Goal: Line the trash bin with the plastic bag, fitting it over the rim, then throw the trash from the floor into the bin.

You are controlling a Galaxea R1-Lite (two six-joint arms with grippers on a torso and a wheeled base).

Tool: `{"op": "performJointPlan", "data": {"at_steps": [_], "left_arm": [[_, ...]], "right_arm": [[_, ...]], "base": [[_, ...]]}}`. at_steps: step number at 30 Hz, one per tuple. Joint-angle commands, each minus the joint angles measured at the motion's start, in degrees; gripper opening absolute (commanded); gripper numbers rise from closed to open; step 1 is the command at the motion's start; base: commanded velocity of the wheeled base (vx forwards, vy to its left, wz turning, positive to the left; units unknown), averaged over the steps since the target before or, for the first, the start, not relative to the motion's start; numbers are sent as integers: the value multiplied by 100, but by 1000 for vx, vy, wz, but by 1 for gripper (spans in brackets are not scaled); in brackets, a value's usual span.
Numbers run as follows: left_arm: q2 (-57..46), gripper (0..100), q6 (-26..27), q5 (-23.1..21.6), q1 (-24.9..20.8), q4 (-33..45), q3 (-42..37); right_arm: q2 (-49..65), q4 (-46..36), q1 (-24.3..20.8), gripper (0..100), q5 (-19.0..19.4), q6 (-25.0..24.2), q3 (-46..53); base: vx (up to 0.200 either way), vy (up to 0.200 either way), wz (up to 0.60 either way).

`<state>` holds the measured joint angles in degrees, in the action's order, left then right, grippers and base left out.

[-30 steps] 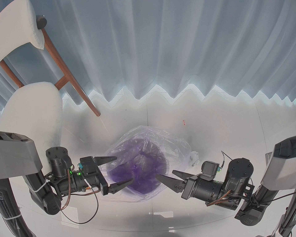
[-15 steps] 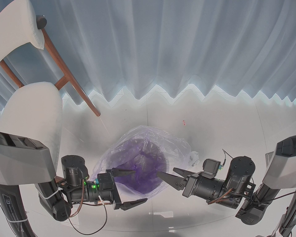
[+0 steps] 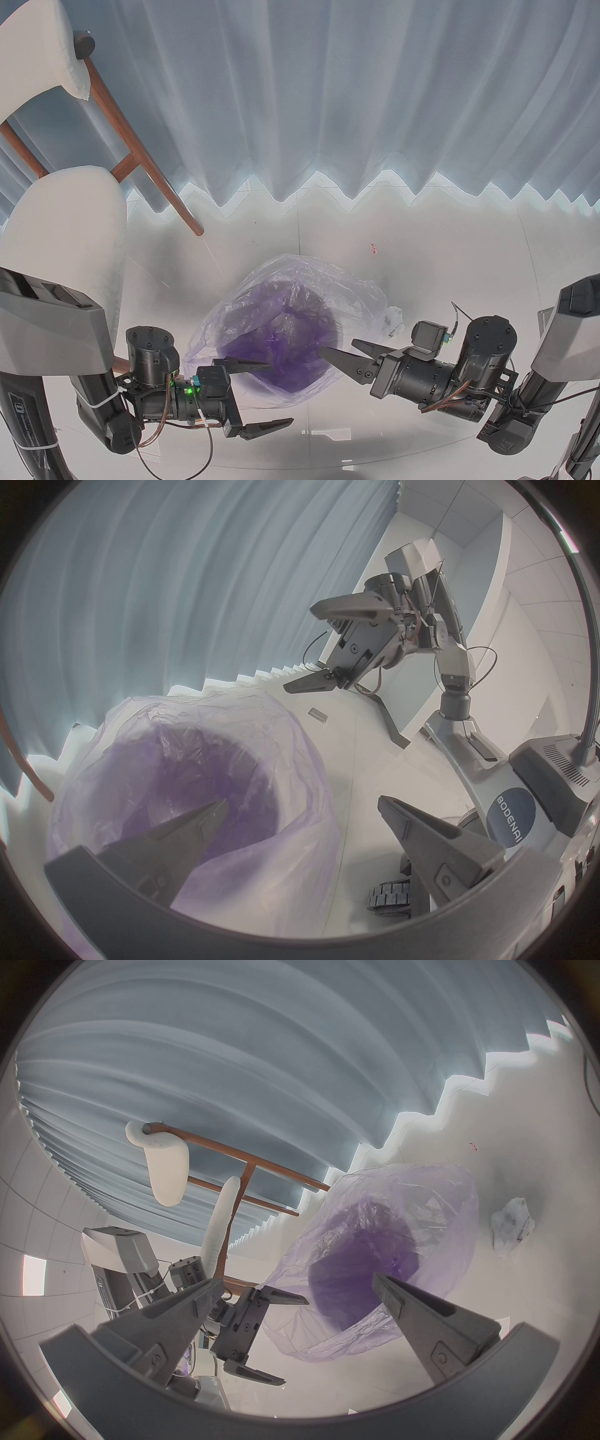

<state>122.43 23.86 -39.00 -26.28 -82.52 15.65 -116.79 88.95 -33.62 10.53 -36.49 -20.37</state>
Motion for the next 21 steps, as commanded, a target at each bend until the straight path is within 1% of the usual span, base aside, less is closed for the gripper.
{"op": "performJointPlan", "data": {"at_steps": [1, 5, 6, 8, 14, 19, 20, 21], "left_arm": [[334, 100, 5, 6, 36, -1, 201], [598, 100, -4, 6, 36, -1, 456], [677, 0, 5, 6, 62, -1, 500], [747, 0, 14, 6, 132, -1, 535], [730, 0, -4, -11, 141, -10, 421], [694, 0, -188, -214, 106, -71, 430], [694, 0, -338, -222, 115, -142, 465], [694, 0, -355, -222, 123, -159, 465]], "right_arm": [[-2, 96, -4, 100, 1, 1, -2], [-11, 96, -4, 100, 1, 1, -2], [-20, 96, -4, 100, 1, 1, -2], [-28, 96, -4, 100, 1, 1, -11], [-37, 96, 5, 100, 1, 1, -11], [-81, 96, 5, 100, 1, 1, -11], [-90, 96, 5, 100, 1, 1, -11], [-90, 96, 5, 100, 1, -8, -11]], "base": [[0, 0, 0], [0, 0, 0], [0, 0, 0], [0, 0, 0], [0, 0, 0], [0, 0, 0], [0, 0, 0], [-200, 0, 0]]}}
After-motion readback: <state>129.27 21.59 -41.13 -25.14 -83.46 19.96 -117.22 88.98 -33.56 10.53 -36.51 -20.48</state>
